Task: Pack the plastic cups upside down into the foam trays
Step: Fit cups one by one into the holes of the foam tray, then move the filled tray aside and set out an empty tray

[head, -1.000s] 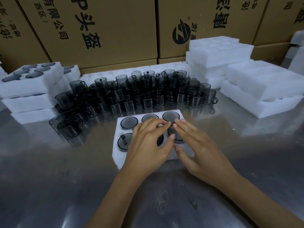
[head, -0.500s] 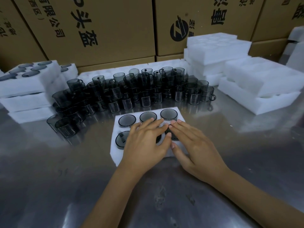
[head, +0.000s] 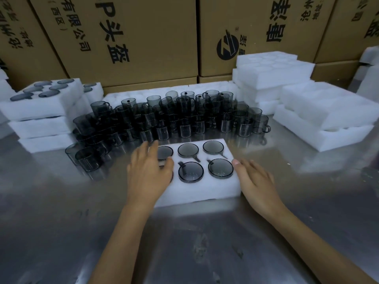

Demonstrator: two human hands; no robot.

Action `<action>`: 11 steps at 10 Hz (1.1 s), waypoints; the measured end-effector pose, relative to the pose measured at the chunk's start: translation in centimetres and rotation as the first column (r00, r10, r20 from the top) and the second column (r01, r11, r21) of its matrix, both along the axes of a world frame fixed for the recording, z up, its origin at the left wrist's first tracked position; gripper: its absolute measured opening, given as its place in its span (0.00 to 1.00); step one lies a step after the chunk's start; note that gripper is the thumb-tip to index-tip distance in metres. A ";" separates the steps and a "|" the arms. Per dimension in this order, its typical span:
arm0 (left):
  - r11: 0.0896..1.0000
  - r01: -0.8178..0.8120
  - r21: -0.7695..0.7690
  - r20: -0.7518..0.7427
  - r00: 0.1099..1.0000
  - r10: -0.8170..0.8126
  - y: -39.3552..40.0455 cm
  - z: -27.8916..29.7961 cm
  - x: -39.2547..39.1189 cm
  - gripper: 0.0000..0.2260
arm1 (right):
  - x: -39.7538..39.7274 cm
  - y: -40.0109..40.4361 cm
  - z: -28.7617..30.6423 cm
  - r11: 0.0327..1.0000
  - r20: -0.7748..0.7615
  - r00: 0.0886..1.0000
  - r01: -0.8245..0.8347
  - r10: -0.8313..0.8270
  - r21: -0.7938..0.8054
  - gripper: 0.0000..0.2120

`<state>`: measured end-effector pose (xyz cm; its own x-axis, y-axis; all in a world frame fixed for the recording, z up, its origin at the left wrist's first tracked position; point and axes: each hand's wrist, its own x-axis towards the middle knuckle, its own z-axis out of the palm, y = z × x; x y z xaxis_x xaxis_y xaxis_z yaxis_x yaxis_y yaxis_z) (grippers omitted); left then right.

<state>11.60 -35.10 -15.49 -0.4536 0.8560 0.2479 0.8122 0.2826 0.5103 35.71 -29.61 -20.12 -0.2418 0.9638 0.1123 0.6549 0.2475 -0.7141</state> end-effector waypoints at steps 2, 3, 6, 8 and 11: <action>0.993 -0.032 -0.110 0.632 0.769 0.095 0.2 0.4 -1.2 0.12 | 0.0 -0.7 0.8 0.996 -0.114 0.991 -0.072 0.065 -0.052 0.29; 0.998 -0.016 0.067 0.744 0.667 -0.039 0.1 0.2 -1.4 0.09 | 0.3 -0.6 1.2 0.985 -0.254 0.966 -0.088 0.048 -0.148 0.22; 0.972 0.121 0.200 0.938 0.262 -0.226 -0.3 0.9 -3.3 0.21 | -1.2 -1.3 2.0 0.937 -0.799 0.602 -0.277 -0.001 -0.210 0.23; 0.957 0.166 0.236 0.970 0.021 -0.243 -0.5 0.8 -4.6 0.22 | -3.3 -0.5 3.0 0.908 -0.898 0.409 -0.296 -0.161 -0.297 0.22; 0.857 -0.157 0.490 0.861 -0.067 -0.505 -0.3 0.5 -5.4 0.18 | -9.3 -0.1 5.7 0.905 -0.893 0.434 -0.323 -0.119 -0.278 0.31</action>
